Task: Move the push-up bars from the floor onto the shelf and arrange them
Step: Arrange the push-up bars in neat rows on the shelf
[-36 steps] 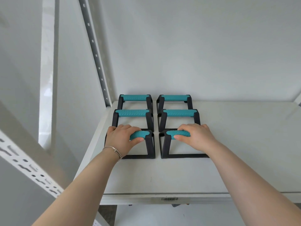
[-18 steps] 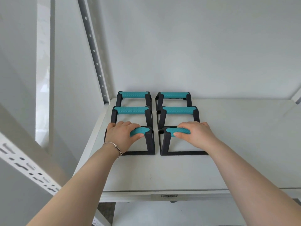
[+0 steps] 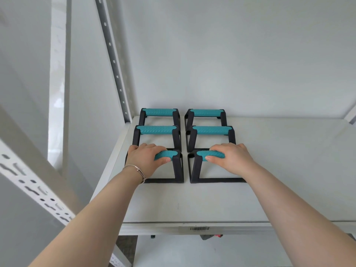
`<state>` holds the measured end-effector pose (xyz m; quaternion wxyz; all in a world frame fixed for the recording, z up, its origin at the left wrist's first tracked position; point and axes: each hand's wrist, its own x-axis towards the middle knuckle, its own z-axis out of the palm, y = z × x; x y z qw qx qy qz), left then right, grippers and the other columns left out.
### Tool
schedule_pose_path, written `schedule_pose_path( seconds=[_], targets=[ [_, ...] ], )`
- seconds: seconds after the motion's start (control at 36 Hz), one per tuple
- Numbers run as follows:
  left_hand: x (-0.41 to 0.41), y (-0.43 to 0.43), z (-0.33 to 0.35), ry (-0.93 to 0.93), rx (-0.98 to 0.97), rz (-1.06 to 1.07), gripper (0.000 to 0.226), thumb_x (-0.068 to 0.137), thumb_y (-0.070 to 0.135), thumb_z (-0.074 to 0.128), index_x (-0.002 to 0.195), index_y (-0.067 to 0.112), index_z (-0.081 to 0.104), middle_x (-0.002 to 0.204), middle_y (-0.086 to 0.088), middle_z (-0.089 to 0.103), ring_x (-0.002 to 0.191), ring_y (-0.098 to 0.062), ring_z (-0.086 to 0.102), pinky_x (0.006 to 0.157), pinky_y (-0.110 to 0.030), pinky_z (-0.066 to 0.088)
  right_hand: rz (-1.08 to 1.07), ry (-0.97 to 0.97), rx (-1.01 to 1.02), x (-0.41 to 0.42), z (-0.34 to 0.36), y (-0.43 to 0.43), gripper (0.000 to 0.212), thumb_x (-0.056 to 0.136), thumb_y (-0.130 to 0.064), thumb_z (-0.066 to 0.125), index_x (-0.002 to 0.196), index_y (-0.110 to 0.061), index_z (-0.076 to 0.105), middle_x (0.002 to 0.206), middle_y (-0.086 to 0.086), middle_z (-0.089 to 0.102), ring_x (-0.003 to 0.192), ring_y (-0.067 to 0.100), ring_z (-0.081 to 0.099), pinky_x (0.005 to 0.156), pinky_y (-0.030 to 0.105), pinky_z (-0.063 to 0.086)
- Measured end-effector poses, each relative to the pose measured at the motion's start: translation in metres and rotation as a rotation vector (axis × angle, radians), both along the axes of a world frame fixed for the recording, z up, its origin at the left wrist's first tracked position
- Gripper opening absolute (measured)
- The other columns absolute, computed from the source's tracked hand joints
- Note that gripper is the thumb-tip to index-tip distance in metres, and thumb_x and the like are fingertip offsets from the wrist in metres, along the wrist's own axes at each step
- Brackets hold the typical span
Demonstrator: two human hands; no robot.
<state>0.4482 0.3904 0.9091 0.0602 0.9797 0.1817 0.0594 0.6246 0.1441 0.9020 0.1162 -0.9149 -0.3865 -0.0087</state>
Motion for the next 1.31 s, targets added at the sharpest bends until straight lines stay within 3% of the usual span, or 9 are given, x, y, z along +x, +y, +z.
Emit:
schedule_pose_path(
  seconds=[0.67,1.31],
  targets=[
    [-0.0001,0.0018,-0.0054,-0.044,0.025,-0.019,0.046,0.091,0.067,0.034,0.126,0.044,0.051,0.111,0.017,0.06,0.104,-0.013,0.049,0.096,-0.037,0.032,-0.017,-0.012,-0.008,-0.0034,0.0,0.0008,0.049,0.085,-0.075,0.035,0.114,-0.044,0.059,0.1,-0.014,0.063,0.102,0.013,0.053,0.088,0.034,0.031],
    [-0.0006,0.0044,-0.005,-0.034,0.024,-0.036,0.046,0.092,0.065,0.032,0.128,0.043,0.05,0.114,0.016,0.06,0.106,-0.014,0.05,0.096,-0.037,0.032,-0.004,0.034,-0.011,-0.0025,0.0038,-0.002,0.042,0.088,-0.07,0.04,0.114,-0.043,0.059,0.101,-0.014,0.062,0.103,0.013,0.052,0.093,0.037,0.033]
  ],
)
